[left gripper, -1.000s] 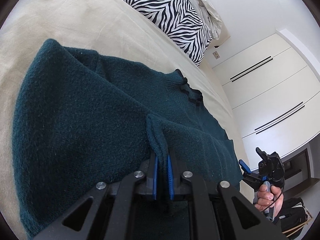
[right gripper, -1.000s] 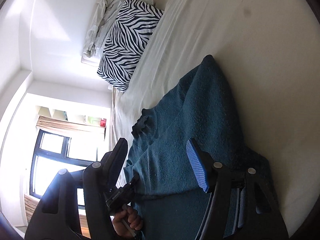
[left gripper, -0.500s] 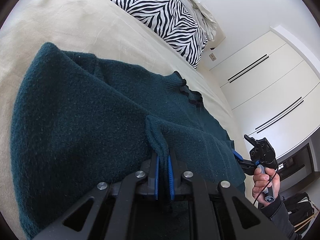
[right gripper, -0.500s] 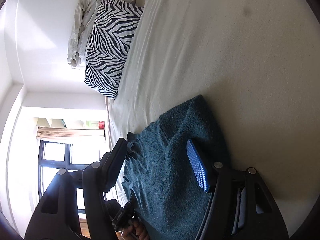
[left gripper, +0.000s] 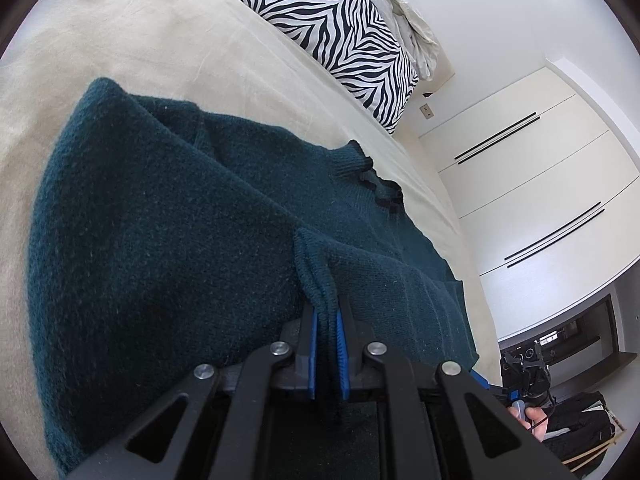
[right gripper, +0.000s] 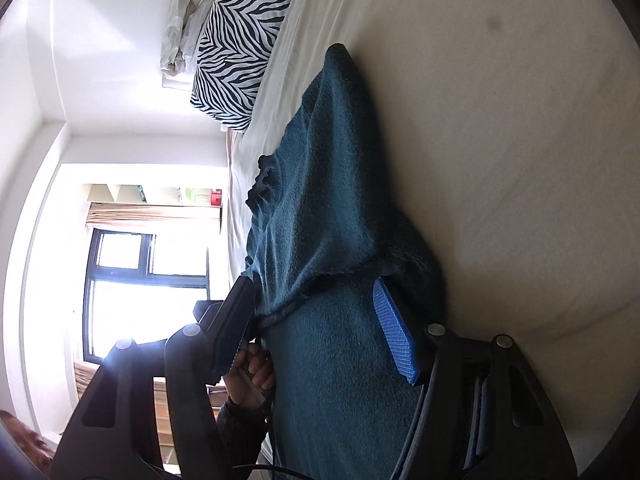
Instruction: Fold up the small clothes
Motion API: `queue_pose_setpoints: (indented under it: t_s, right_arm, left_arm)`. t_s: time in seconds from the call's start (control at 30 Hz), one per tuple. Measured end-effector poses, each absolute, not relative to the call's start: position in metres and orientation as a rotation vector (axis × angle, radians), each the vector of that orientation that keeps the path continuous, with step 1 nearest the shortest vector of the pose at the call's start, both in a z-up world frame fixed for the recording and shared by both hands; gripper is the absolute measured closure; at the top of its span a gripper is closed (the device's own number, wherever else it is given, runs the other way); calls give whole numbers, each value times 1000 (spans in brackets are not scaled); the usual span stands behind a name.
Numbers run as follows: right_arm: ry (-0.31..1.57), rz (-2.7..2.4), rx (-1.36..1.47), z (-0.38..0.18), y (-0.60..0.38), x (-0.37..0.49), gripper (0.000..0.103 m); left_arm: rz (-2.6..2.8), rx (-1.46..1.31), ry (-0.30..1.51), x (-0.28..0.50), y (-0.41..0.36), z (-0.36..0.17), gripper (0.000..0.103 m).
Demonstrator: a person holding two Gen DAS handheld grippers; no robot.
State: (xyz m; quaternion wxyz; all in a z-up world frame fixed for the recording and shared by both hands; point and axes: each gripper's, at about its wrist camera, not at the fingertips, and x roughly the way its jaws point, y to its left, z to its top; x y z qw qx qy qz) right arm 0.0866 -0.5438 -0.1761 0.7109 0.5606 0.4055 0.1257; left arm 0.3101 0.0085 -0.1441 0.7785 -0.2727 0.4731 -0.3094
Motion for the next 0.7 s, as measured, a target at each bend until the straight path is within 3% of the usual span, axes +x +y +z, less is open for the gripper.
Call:
queue_pose_setpoints:
  t_s: [0.07, 0.13, 0.2, 0.3, 0.43, 0.5, 0.53, 0.7]
  right_arm:
    - [890, 220, 1227, -168, -548, 73, 42]
    - [851, 217, 1203, -154, -546, 66, 40]
    - [803, 250, 1208, -141, -541, 64, 40]
    - [761, 313, 1191, -125, -520, 86, 39]
    - [744, 336, 1229, -136, -498, 118, 38]
    - [835, 255, 1222, -161, -491, 133, 37]
    - [882, 231, 1233, -175, -488, 134, 42]
    - [866, 237, 1134, -156, -475, 91, 46]
  left_arm:
    - [-639, -596, 1029, 304, 16, -139, 87]
    - [-607, -601, 1025, 297, 25, -132, 79]
    - [-587, -596, 1002, 287, 35, -122, 61]
    - [-563, -602, 966, 269, 48, -107, 49]
    - [-555, -622, 945, 231, 70, -94, 44]
    - [-546, -619, 944, 208, 83, -90, 37]
    - [-536, -609, 946, 196, 90, -88, 36]
    - [-459, -602, 942, 130, 138, -83, 24]
